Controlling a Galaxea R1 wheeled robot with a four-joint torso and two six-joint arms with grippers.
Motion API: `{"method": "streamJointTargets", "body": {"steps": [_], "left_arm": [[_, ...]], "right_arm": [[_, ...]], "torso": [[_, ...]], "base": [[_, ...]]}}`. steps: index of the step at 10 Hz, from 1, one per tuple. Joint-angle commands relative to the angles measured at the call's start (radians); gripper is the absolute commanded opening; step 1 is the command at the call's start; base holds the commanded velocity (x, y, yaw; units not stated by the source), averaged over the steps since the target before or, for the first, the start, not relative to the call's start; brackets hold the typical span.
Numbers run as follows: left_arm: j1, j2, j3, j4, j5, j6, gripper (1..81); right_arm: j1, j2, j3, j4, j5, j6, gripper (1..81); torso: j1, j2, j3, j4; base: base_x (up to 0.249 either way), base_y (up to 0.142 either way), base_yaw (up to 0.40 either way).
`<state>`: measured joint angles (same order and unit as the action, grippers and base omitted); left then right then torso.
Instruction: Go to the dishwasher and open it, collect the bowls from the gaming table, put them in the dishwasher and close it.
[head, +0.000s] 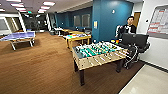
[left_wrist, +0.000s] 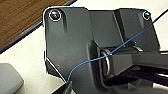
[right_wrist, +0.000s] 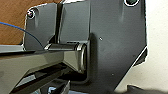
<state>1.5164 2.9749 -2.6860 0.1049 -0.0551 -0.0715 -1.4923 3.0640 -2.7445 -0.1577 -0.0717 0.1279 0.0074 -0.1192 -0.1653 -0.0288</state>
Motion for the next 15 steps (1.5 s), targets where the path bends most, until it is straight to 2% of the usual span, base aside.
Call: {"method": "streamJointTargets", "body": {"steps": [1,15], "left_arm": [[-0.043,-0.009,-0.003,0.009,0.052,0.007,81.1],[-0.038,-0.008,-0.008,0.01,0.054,0.009,81.1]], "right_arm": [[0.051,0.009,0.006,-0.008,-0.056,-0.004,81.1],[0.051,0.017,0.005,-0.01,-0.056,-0.004,81.1]], "torso": [[0.0,0.0,0.0,0.0],[0.0,0.0,0.0,0.0]], "base": [[0.0,0.0,0.298],[0.0,0.0,0.291]]}}
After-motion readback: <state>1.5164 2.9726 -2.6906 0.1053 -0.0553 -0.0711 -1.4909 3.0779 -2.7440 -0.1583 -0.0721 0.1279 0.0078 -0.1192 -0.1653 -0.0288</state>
